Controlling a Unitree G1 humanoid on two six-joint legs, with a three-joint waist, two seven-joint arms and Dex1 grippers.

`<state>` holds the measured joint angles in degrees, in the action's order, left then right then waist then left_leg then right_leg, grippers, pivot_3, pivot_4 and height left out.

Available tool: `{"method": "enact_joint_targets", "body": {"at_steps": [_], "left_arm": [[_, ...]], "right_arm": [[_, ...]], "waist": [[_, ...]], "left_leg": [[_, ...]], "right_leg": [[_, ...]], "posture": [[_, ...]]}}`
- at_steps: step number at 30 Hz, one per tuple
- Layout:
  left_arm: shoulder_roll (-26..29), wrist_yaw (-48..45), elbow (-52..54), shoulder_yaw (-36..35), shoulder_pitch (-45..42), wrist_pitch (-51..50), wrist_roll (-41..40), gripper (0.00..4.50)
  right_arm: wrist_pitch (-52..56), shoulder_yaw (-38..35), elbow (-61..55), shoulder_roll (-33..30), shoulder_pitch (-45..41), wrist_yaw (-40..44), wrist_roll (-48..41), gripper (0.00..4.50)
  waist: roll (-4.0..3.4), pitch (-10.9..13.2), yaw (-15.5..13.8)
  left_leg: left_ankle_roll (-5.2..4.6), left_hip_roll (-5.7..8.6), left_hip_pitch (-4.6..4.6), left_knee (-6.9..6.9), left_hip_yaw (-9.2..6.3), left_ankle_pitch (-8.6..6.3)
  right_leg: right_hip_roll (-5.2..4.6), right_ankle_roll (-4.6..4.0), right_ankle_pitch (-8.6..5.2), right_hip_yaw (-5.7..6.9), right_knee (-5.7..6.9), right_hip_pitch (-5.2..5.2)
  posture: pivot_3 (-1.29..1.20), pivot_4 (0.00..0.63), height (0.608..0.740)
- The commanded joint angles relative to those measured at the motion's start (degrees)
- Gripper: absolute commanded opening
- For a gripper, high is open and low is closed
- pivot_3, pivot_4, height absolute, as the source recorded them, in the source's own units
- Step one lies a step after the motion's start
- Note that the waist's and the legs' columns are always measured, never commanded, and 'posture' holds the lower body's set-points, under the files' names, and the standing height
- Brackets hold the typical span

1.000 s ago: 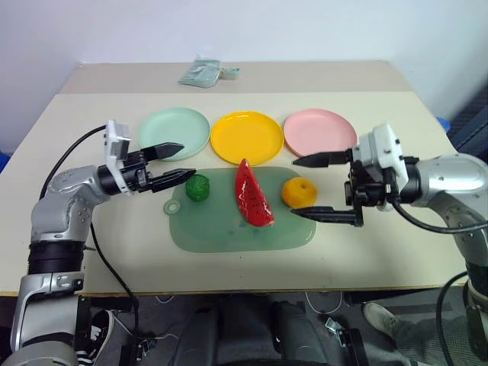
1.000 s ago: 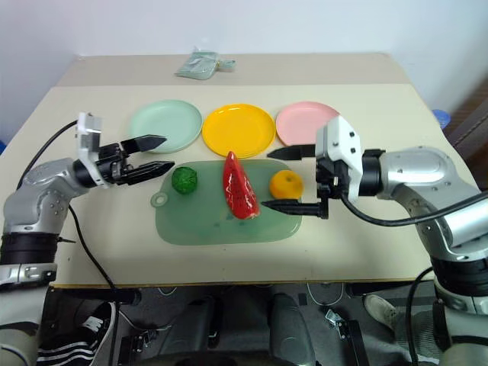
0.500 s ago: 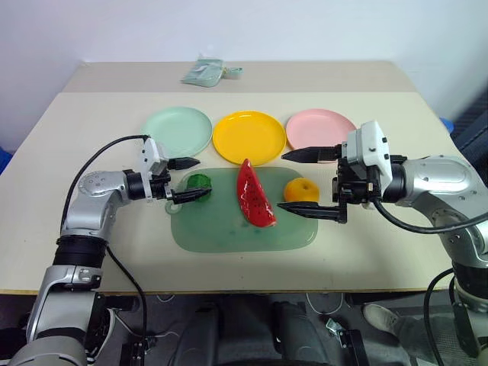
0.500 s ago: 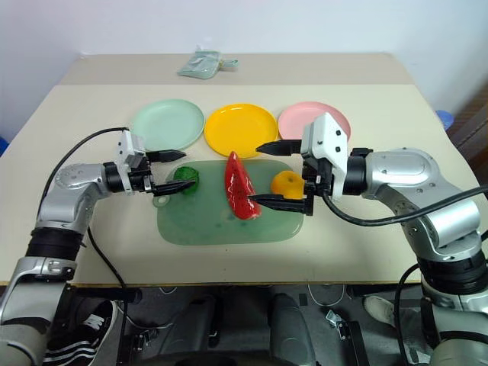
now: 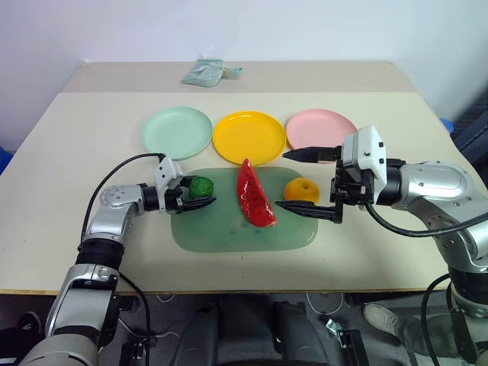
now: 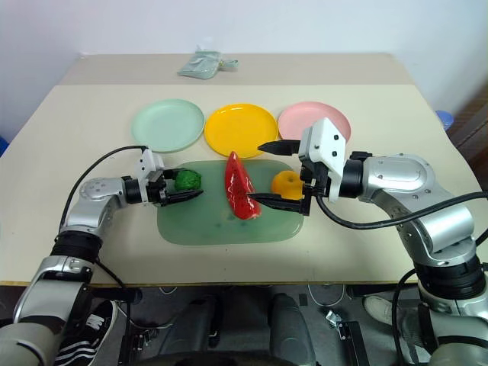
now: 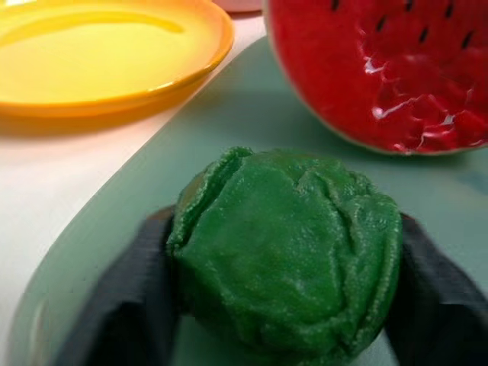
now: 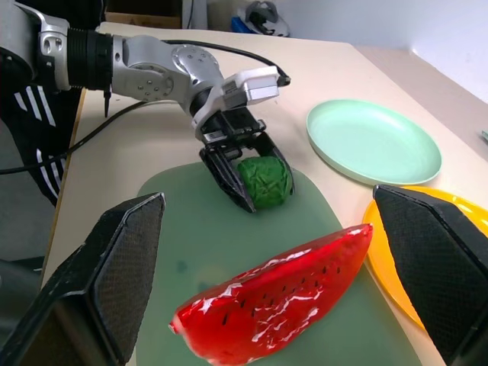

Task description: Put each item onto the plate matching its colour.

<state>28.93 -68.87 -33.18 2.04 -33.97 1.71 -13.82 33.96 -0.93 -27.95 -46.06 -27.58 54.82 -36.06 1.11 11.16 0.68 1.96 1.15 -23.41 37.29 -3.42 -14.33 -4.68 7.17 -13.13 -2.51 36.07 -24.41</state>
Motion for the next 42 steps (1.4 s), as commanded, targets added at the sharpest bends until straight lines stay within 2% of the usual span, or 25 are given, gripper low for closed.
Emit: {"method": "enact_joint_targets", "body": {"at_steps": [1, 3, 7, 11, 13, 21, 22, 23, 24, 28, 33, 36, 39, 42], "left_arm": [[0.3, 2.04, 1.03, -2.57, -0.74, 2.24, -0.75, 2.53], [0.12, 5.81, -0.21, -5.14, -2.84, 3.06, -1.36, 2.53], [-1.19, 19.58, -8.3, -10.9, -11.03, 5.68, -1.18, 2.53], [-3.06, 33.12, -19.71, -14.84, -19.89, 8.36, -0.2, 2.53], [-4.31, 38.29, -25.72, -17.42, -23.86, 7.51, -1.58, 2.53], [-6.99, 43.54, -36.23, -17.57, -27.62, 9.74, 0.93, 2.53], [-6.9, 44.44, -36.83, -17.49, -27.67, 9.81, 1.37, 3.58], [-6.87, 44.63, -37.23, -17.99, -27.65, 9.45, 1.09, 3.93], [-6.87, 44.6, -37.48, -18.38, -27.63, 9.22, 0.88, 4.48], [-6.43, 43.51, -36.85, -17.64, -27.46, 9.63, 1.65, 4.48], [-5.96, 31.01, -30.45, -16.92, -27.16, 9.25, -0.47, 4.48], [-6.07, 15.57, -17.51, -13.97, -23.17, 2.26, -4.38, 4.48], [-5.32, 6.38, -4.88, -11.76, -17.91, -3.97, -8.29, 4.48], [-3.24, -0.72, 3.3, -9.24, -13.19, -9.67, -10.44, 4.48]], "right_arm": [[-1.42, -0.98, -1.33, 0.29, -0.18, -0.52, 0.51, 4.5], [-1.44, -0.95, -1.21, 0.65, -0.18, -0.98, 0.63, 4.5], [-2.58, -0.13, 0.67, 3.25, -1.02, -3.65, 2.66, 4.5], [-6.04, 2.87, 7.65, 10.2, -5.53, -14.01, 12.32, 4.5], [-6.04, 3.71, 9.57, 12.19, -6.55, -14.98, 13.44, 4.5], [-5.46, 4.28, 8.24, 14.45, -6.78, -14.17, 13.16, 4.5], [-5.43, 4.25, 8.04, 14.37, -6.7, -14.13, 13.25, 4.5], [-5.52, 4.19, 7.74, 14.18, -6.44, -14.05, 13.41, 4.5], [-5.56, 4.14, 7.55, 14.08, -6.27, -14.0, 13.48, 4.5], [-5.67, 3.68, 6.3, 13.57, -5.19, -13.24, 12.95, 4.5], [-4.0, 1.04, 3.28, 11.19, -2.93, -9.51, 8.7, 4.5], [-1.44, -0.98, 3.11, 8.53, -1.33, -7.9, 6.42, 4.5], [2.93, -1.68, 0.01, 5.24, 1.38, -4.57, 1.44, 4.5], [8.95, -2.18, -0.99, 5.35, 0.55, -7.35, -2.49, 4.5]], "waist": [[0.0, 0.0, 0.02], [0.0, 0.0, 0.01], [0.05, 0.01, -0.17], [0.05, 0.0, -0.05], [0.05, 0.0, -0.05], [0.06, 0.0, 0.08], [0.06, 0.0, 0.1], [0.05, 0.0, 0.1], [0.05, 0.0, 0.09], [0.06, 0.0, 0.06], [0.05, 0.0, 0.02], [0.05, 0.0, 0.02], [0.05, 0.0, 0.16], [0.02, 0.0, 0.83]], "left_leg": [[0.0, 0.0, 0.0, 0.0, 0.0, 0.0], [0.0, 0.0, 0.0, 0.0, -0.01, 0.0], [0.0, 0.0, -0.02, 0.07, -0.06, 0.0], [0.0, 0.02, 0.0, 0.08, -0.04, 0.0], [0.01, 0.03, 0.01, 0.06, -0.04, 0.0], [-0.01, 0.05, -0.04, -0.05, -0.01, -0.01], [-0.01, 0.05, -0.04, -0.04, -0.02, -0.01], [-0.01, 0.05, -0.04, -0.02, -0.02, -0.01], [-0.01, 0.04, -0.04, -0.02, -0.02, -0.01], [-0.01, 0.04, -0.03, -0.03, -0.02, -0.01], [-0.01, 0.05, -0.05, -0.01, -0.02, 0.0], [-0.01, 0.05, -0.05, -0.01, -0.02, 0.0], [-0.01, 0.03, -0.05, -0.03, -0.02, -0.01], [-0.02, -0.01, 0.02, -0.09, 0.0, -0.01]], "right_leg": [[0.0, 0.0, 0.0, 0.0, 0.0, 0.0], [0.0, 0.0, 0.0, 0.0, 0.0, 0.0], [0.0, 0.01, 0.01, 0.04, 0.04, 0.01], [0.0, 0.02, 0.01, 0.04, 0.05, 0.02], [0.0, 0.02, 0.01, 0.04, 0.07, 0.0], [-0.01, 0.02, 0.01, 0.04, -0.01, -0.04], [0.0, 0.02, 0.01, 0.04, 0.0, -0.04], [0.01, 0.02, 0.01, 0.04, 0.02, -0.05], [0.01, 0.02, 0.01, 0.04, 0.02, -0.05], [0.01, 0.02, 0.01, 0.04, 0.02, -0.05], [0.0, 0.02, 0.01, 0.04, 0.02, -0.04], [0.01, 0.02, 0.01, 0.04, 0.03, -0.04], [0.0, 0.02, 0.01, 0.03, 0.01, -0.02], [0.04, 0.0, 0.0, -0.02, 0.02, -0.03]], "posture": [[0.0, 0.15, 0.74], [0.0, 0.15, 0.74], [0.0, 0.15, 0.74], [0.0, 0.15, 0.74], [0.0, 0.15, 0.74], [0.0, 0.15, 0.74], [0.0, 0.15, 0.74], [0.0, 0.15, 0.74], [0.0, 0.15, 0.74], [0.0, 0.15, 0.74], [0.0, 0.15, 0.74], [0.0, 0.15, 0.74], [0.0, 0.15, 0.74], [0.0, 0.15, 0.74]]}}
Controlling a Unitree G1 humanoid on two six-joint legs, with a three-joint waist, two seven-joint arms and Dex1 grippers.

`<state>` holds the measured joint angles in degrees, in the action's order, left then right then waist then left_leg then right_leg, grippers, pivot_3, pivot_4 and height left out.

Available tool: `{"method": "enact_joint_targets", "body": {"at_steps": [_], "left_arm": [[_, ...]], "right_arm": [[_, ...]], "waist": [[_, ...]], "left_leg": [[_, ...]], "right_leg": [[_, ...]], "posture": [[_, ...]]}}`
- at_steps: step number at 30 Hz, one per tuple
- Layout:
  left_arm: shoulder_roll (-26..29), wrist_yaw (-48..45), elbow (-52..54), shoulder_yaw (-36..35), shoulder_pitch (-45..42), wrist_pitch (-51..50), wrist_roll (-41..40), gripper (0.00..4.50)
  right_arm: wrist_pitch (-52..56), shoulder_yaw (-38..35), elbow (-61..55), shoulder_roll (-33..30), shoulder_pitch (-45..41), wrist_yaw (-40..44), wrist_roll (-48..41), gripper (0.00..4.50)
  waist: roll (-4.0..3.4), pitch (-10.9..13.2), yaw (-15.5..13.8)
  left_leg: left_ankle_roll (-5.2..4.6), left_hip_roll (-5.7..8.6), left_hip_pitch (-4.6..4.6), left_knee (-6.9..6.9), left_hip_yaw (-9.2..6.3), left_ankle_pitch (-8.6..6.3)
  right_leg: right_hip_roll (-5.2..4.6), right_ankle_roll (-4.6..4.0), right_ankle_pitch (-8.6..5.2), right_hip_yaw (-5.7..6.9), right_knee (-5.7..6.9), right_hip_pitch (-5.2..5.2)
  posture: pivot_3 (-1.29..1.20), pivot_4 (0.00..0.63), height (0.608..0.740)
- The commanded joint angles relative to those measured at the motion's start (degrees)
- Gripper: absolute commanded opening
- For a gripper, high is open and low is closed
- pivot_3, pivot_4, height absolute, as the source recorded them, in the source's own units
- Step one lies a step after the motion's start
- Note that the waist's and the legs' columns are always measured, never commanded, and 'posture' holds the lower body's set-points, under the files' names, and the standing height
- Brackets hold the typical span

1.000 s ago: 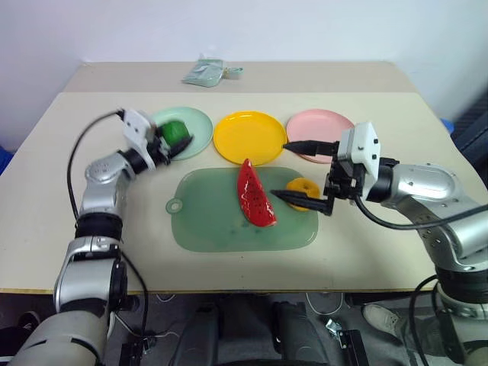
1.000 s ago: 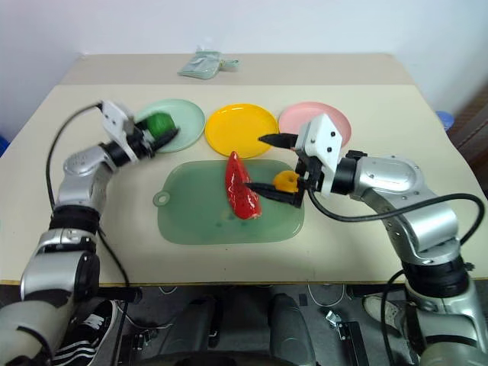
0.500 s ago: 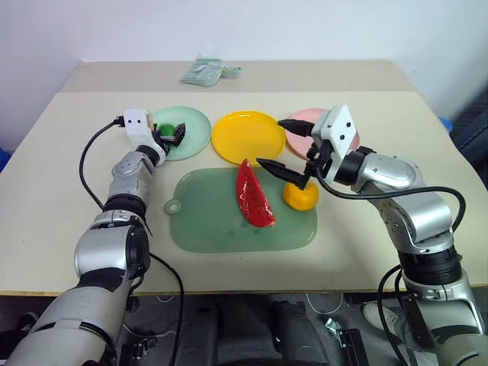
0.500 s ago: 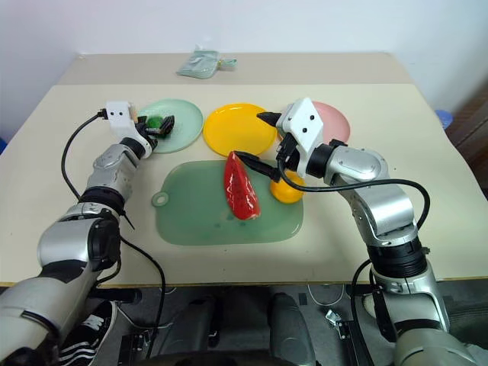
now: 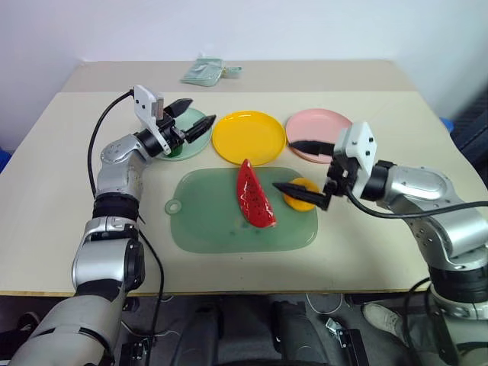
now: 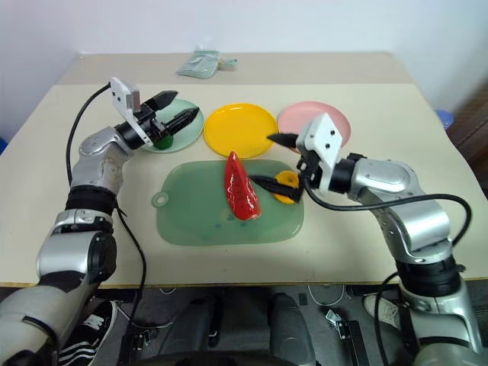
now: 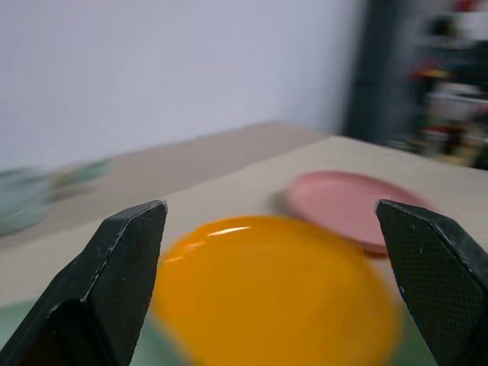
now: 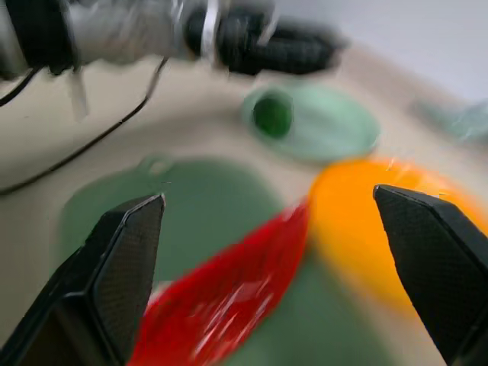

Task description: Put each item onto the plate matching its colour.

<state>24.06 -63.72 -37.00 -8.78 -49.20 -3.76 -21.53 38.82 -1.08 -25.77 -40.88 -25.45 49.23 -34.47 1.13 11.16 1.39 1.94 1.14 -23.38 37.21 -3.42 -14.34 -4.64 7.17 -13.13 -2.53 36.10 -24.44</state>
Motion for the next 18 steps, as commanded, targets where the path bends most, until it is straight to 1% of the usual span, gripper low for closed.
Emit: {"method": "enact_joint_targets", "body": {"at_steps": [1, 2, 4, 5, 7, 9, 10, 11, 12, 13, 15, 16, 18], "left_arm": [[1.92, -6.57, 8.5, 1.61, 2.81, -5.13, -3.34, 4.48], [2.59, -7.78, 9.85, 1.86, 3.41, -7.73, -4.2, 4.48], [3.1, -9.65, 12.15, 1.81, 4.57, -7.12, -4.78, 4.48], [3.66, -10.12, 13.22, 1.66, 4.75, -9.98, -5.97, 4.48], [4.95, -11.26, 14.99, 2.0, 5.47, -12.02, -6.42, 4.48], [6.72, -13.42, 17.07, 2.33, 7.12, -12.27, -6.66, 4.48], [8.18, -15.24, 18.52, 1.96, 7.94, -14.41, -8.17, 4.48], [9.59, -16.36, 19.31, 1.39, 8.51, -16.38, -9.35, 4.48], [11.11, -18.12, 19.68, 1.03, 9.55, -15.86, -9.54, 4.48], [12.54, -19.56, 19.95, 0.87, 10.55, -15.19, -9.39, 4.48], [14.83, -21.35, 20.12, 0.71, 12.01, -14.18, -8.92, 4.48], [15.89, -22.14, 20.48, 0.43, 12.63, -14.54, -9.26, 4.48], [17.37, -23.06, 21.23, -0.04, 13.84, -14.65, -9.8, 4.48]], "right_arm": [[5.06, -2.03, -3.21, 0.24, -2.0, -2.59, -4.4, 4.5], [5.39, -2.09, -3.22, 0.57, -2.63, -3.68, -4.31, 4.5], [6.5, -3.31, -2.69, 2.41, -4.23, -6.49, -5.8, 4.5], [7.03, -3.41, -2.7, 2.66, -4.88, -7.25, -6.01, 4.5], [8.24, -3.33, -2.8, 2.63, -6.15, -8.29, -6.23, 4.5], [9.05, -2.26, -2.95, 2.67, -8.24, -10.84, -4.51, 4.5], [9.72, -1.47, -2.69, 3.72, -10.23, -14.21, -2.62, 4.5], [12.09, -1.39, -1.66, 5.75, -12.76, -18.38, -2.13, 4.5], [16.81, -2.92, 0.02, 9.05, -15.43, -22.4, -5.26, 4.5], [19.96, -3.11, 0.42, 11.0, -17.41, -25.32, -5.75, 4.5], [24.8, -1.94, 0.09, 13.46, -20.48, -31.21, -3.12, 4.5], [29.04, -3.1, 0.64, 16.01, -22.16, -34.41, -3.46, 4.5], [36.76, -2.95, 0.54, 18.79, -25.78, -39.14, -3.01, 4.5]], "waist": [[-0.01, 0.0, 0.12], [-0.01, 0.0, 0.05], [-0.01, 0.0, -0.15], [-0.01, 0.0, -0.32], [-0.01, 0.0, -0.63], [-0.01, 0.0, -0.59], [-0.01, 0.0, -0.53], [-0.01, 0.0, -0.39], [-0.01, 0.0, -0.08], [-0.02, 0.0, 0.25], [-0.03, 0.01, 0.39], [-0.03, 0.01, 0.32], [-0.04, 0.01, 0.29]], "left_leg": [[0.0, -0.01, 0.02, 0.0, -0.01, 0.0], [0.0, -0.02, 0.02, 0.01, -0.03, 0.0], [0.0, -0.01, 0.01, 0.06, -0.04, 0.0], [0.0, -0.01, 0.01, 0.07, -0.03, 0.0], [0.0, -0.01, -0.01, 0.08, -0.03, 0.0], [0.0, 0.01, -0.02, 0.08, -0.03, 0.0], [0.0, 0.02, -0.02, 0.08, -0.02, 0.0], [0.0, 0.01, -0.02, 0.06, -0.02, 0.0], [0.0, 0.0, -0.01, 0.05, -0.02, 0.0], [0.0, -0.02, -0.01, 0.03, -0.02, 0.0], [0.02, -0.05, 0.0, -0.02, -0.05, 0.01], [0.02, -0.06, -0.01, -0.05, -0.07, 0.01], [0.02, -0.04, -0.03, -0.06, -0.05, 0.01]], "right_leg": [[0.02, 0.0, 0.0, 0.0, 0.03, 0.0], [0.03, -0.01, 0.0, 0.01, 0.05, 0.0], [0.03, -0.01, 0.0, 0.01, 0.06, 0.0], [0.02, -0.01, 0.0, 0.01, 0.06, 0.0], [0.0, -0.01, 0.0, 0.01, 0.04, 0.0], [-0.03, 0.0, 0.0, 0.01, 0.02, 0.01], [-0.03, 0.0, 0.0, 0.01, 0.01, 0.01], [-0.03, 0.0, 0.0, 0.01, 0.01, 0.01], [-0.02, -0.01, 0.0, 0.01, 0.03, 0.0], [0.01, -0.01, 0.0, 0.0, 0.06, -0.06], [0.04, -0.05, 0.0, 0.0, 0.11, -0.1], [0.04, -0.07, -0.02, 0.02, 0.1, -0.11], [-0.01, -0.07, -0.02, 0.01, 0.06, -0.11]], "posture": [[0.0, 0.15, 0.74], [0.0, 0.15, 0.74], [0.0, 0.15, 0.74], [0.0, 0.15, 0.74], [0.0, 0.15, 0.74], [0.0, 0.15, 0.74], [0.0, 0.15, 0.74], [0.0, 0.15, 0.74], [0.0, 0.15, 0.74], [0.0, 0.15, 0.74], [0.0, 0.15, 0.74], [0.0, 0.15, 0.74], [0.0, 0.15, 0.74]]}}
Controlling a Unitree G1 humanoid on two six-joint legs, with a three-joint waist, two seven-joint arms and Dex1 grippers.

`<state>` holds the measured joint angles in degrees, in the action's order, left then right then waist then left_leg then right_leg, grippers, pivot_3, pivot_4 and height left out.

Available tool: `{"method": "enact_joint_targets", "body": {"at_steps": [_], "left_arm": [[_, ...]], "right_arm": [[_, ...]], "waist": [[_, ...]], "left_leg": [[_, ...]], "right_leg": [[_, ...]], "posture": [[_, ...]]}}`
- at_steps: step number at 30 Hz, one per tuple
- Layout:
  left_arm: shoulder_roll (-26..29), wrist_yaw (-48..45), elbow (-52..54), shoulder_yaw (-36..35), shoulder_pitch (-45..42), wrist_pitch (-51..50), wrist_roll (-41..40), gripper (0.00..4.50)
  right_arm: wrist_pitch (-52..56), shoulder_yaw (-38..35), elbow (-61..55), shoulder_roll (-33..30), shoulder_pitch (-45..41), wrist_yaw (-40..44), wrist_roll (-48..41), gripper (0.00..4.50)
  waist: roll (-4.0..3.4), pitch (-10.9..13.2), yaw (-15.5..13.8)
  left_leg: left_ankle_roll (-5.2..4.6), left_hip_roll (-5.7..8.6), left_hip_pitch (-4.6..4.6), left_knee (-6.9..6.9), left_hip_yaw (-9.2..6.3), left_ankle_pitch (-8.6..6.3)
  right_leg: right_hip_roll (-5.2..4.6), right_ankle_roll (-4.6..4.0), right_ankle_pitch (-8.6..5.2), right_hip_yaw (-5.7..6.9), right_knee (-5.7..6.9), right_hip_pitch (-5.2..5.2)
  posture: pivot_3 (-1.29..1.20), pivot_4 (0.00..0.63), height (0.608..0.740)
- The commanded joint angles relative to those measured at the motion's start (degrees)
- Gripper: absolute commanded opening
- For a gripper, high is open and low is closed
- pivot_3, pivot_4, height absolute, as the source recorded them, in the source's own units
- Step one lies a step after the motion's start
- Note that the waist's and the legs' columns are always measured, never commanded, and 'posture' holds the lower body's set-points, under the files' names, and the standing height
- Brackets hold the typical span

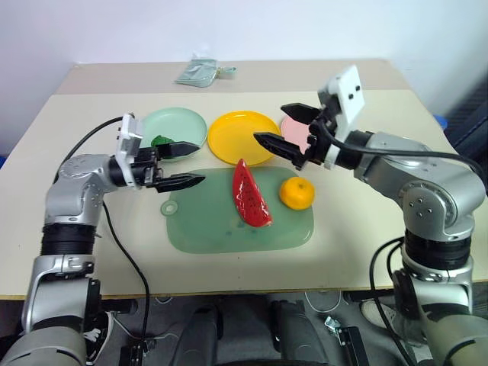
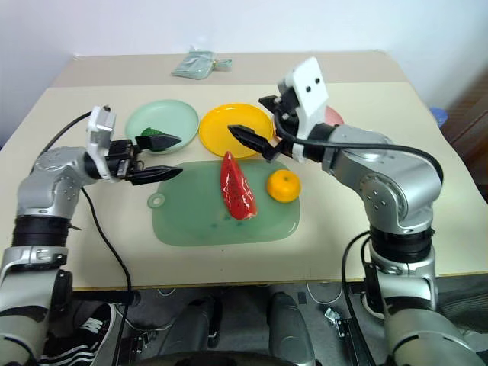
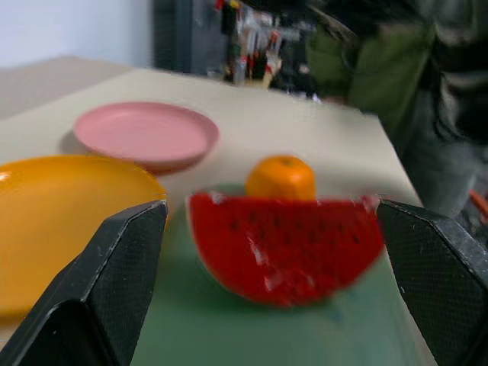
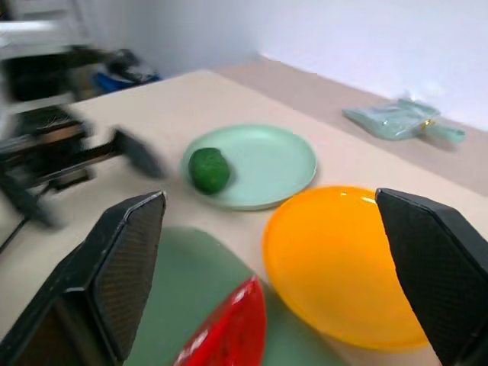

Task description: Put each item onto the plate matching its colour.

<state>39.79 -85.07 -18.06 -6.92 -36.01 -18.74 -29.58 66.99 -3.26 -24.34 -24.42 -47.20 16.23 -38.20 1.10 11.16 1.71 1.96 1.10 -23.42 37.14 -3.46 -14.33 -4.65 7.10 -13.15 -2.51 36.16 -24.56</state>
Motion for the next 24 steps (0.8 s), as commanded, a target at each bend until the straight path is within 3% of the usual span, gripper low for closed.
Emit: {"method": "enact_joint_targets", "body": {"at_steps": [1, 4, 9, 14, 24], "left_arm": [[2.09, -2.07, 2.73, -1.97, 1.26, 0.51, -1.85, 4.48], [2.48, -2.23, 3.8, -1.99, 2.97, 1.39, -1.73, 4.48], [1.6, -1.54, 3.23, -1.28, 3.12, 2.95, -0.96, 4.48], [0.29, -0.88, 1.73, -0.45, 1.95, 4.4, -0.45, 4.48], [0.14, -1.11, 1.65, -0.43, 2.7, 4.36, -0.35, 4.48]], "right_arm": [[12.12, -1.8, -0.62, 4.29, -5.67, -8.2, 0.94, 4.5], [19.76, -2.95, 0.08, 8.19, -9.8, -11.68, 2.54, 4.5], [25.51, -1.05, 3.29, 7.53, -11.65, -9.62, 0.04, 4.5], [25.51, 3.62, 13.07, 1.53, -12.79, -9.25, -14.42, 4.5], [25.51, 10.11, 24.71, -1.44, -16.46, -23.41, -34.26, 4.5]], "waist": [[-0.01, 0.01, -0.23], [-0.01, 0.01, -0.66], [0.02, -0.01, -0.92], [0.01, -0.01, -0.43], [-0.01, 0.0, 0.83]], "left_leg": [[0.0, 0.02, -0.03, 0.0, 0.01, 0.0], [0.0, 0.02, -0.05, 0.01, 0.02, 0.0], [0.0, 0.04, -0.04, 0.03, 0.01, 0.0], [-0.01, 0.03, -0.03, 0.0, 0.04, 0.0], [-0.02, 0.0, -0.04, -0.06, 0.02, -0.01]], "right_leg": [[-0.02, 0.0, 0.0, 0.0, 0.0, -0.03], [-0.02, 0.01, 0.0, 0.0, 0.0, -0.04], [-0.03, 0.01, 0.0, 0.02, -0.03, 0.01], [-0.03, 0.01, 0.0, 0.01, -0.03, 0.0], [-0.01, 0.01, 0.0, 0.01, -0.03, -0.04]], "posture": [[0.0, 0.15, 0.74], [0.0, 0.15, 0.74], [0.0, 0.15, 0.74], [0.0, 0.15, 0.74], [0.0, 0.15, 0.74]]}}
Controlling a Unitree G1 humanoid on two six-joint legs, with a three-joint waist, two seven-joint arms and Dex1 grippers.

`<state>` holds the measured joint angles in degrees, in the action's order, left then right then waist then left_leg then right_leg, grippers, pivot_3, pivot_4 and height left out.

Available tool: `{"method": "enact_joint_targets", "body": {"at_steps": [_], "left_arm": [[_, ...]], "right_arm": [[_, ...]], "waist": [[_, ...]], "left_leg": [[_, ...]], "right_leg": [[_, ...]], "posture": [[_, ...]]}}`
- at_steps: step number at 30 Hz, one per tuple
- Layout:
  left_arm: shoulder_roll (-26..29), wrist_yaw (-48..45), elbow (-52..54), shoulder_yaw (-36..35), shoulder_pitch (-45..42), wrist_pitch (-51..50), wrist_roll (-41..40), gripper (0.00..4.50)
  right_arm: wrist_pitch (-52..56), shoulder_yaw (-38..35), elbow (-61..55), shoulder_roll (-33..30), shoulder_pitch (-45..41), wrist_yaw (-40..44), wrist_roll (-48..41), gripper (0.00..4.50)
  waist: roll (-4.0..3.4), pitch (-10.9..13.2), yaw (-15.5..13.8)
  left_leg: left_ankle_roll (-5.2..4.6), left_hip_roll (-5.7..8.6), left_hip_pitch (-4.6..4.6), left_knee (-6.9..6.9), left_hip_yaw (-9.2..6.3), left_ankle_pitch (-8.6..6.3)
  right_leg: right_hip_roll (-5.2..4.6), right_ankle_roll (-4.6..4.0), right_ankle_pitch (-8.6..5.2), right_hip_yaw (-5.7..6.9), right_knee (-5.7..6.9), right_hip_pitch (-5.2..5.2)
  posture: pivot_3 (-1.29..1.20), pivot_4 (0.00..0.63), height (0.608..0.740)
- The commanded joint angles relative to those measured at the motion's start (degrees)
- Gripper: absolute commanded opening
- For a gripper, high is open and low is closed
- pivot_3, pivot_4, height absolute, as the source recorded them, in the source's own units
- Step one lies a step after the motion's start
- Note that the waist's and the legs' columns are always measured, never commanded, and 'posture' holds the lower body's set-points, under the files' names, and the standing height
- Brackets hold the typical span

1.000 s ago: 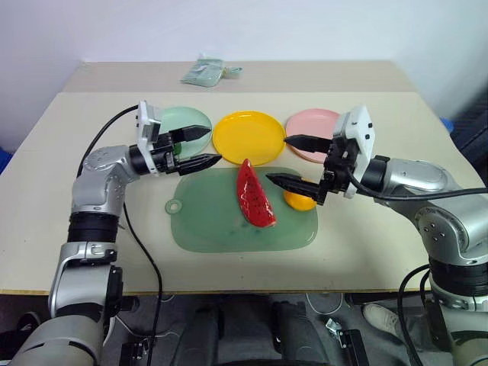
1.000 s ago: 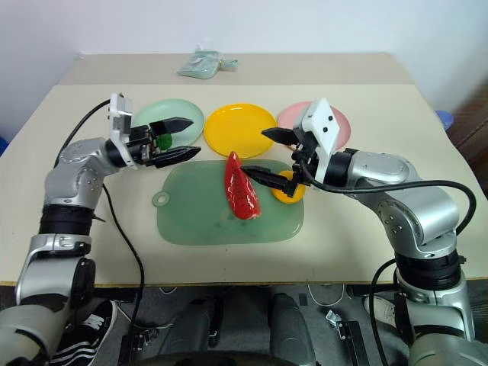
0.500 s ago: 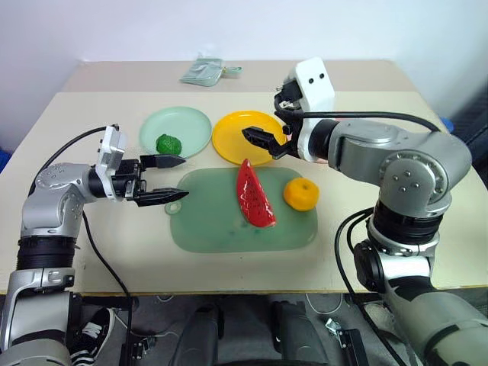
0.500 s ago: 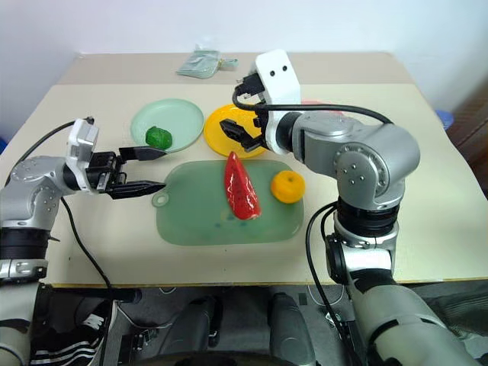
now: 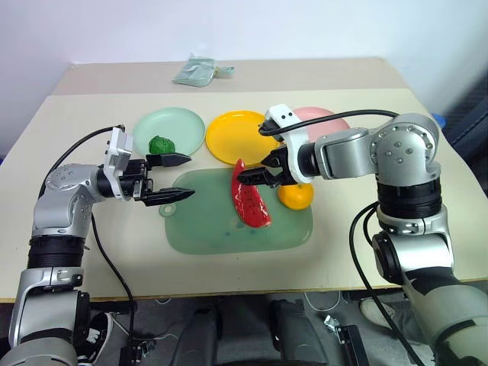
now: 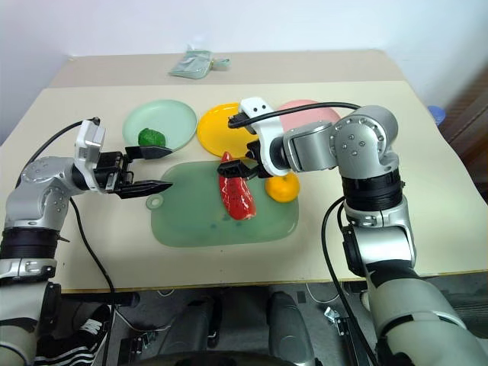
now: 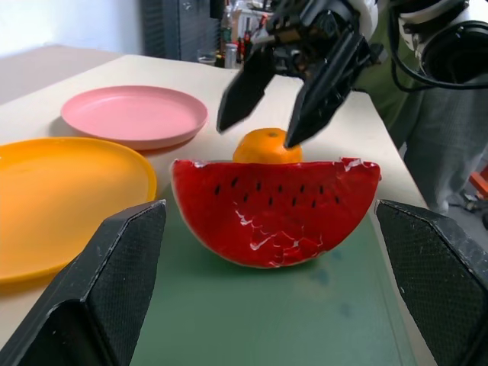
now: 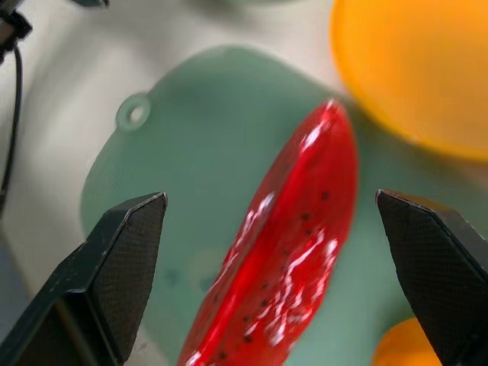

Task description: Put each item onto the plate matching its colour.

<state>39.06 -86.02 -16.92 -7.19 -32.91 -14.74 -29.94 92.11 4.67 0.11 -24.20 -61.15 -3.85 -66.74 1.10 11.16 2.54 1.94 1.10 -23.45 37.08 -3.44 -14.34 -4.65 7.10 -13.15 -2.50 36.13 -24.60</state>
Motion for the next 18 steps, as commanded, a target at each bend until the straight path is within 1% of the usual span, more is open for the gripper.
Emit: {"method": "enact_joint_targets", "body": {"at_steps": [1, 7, 12, 15, 18], "left_arm": [[0.75, -0.11, 0.47, -0.08, -0.48, 0.38, 0.06, 4.48], [-0.44, 0.43, 0.21, 0.24, -0.78, 1.14, 0.34, 4.48], [-0.92, 0.8, 0.52, 0.34, -0.65, 1.13, 0.24, 4.48], [-0.95, 1.26, 1.0, 0.26, -0.24, 1.03, 0.02, 4.48], [-0.9, 1.66, 1.42, 0.07, 0.08, 0.94, -0.24, 4.48]], "right_arm": [[0.39, 4.0, 0.22, -2.38, -2.61, -4.47, -6.67, 4.5], [0.39, 5.78, 2.9, -0.37, -1.98, -12.01, -13.15, 4.5], [0.39, 6.63, 2.4, 1.53, -0.94, -16.01, -15.16, 4.5], [0.39, 7.87, 1.35, 0.93, -0.1, -16.35, -12.82, 4.5], [0.39, 9.78, -0.71, 0.46, -0.24, -14.91, -9.98, 4.5]], "waist": [[-0.01, 0.01, -0.02], [0.0, 0.0, -0.02], [0.0, 0.0, -0.01], [0.0, 0.0, -0.09], [-0.01, 0.0, -0.01]], "left_leg": [[0.0, 0.0, 0.0, 0.0, 0.0, 0.0], [0.0, 0.0, -0.01, 0.0, 0.0, 0.0], [0.0, 0.0, -0.01, 0.0, 0.0, 0.0], [0.0, 0.0, -0.02, 0.01, 0.0, 0.0], [0.0, 0.0, -0.02, 0.0, 0.0, 0.0]], "right_leg": [[0.0, 0.0, 0.0, 0.0, 0.0, -0.01], [0.0, 0.0, 0.0, 0.0, -0.01, -0.01], [0.0, 0.0, 0.0, 0.0, -0.01, -0.01], [0.0, 0.0, 0.0, 0.0, -0.01, -0.01], [0.0, 0.0, 0.0, 0.0, -0.01, -0.01]], "posture": [[0.0, 0.15, 0.74], [0.0, 0.15, 0.74], [0.0, 0.15, 0.74], [0.0, 0.15, 0.74], [0.0, 0.15, 0.74]]}}
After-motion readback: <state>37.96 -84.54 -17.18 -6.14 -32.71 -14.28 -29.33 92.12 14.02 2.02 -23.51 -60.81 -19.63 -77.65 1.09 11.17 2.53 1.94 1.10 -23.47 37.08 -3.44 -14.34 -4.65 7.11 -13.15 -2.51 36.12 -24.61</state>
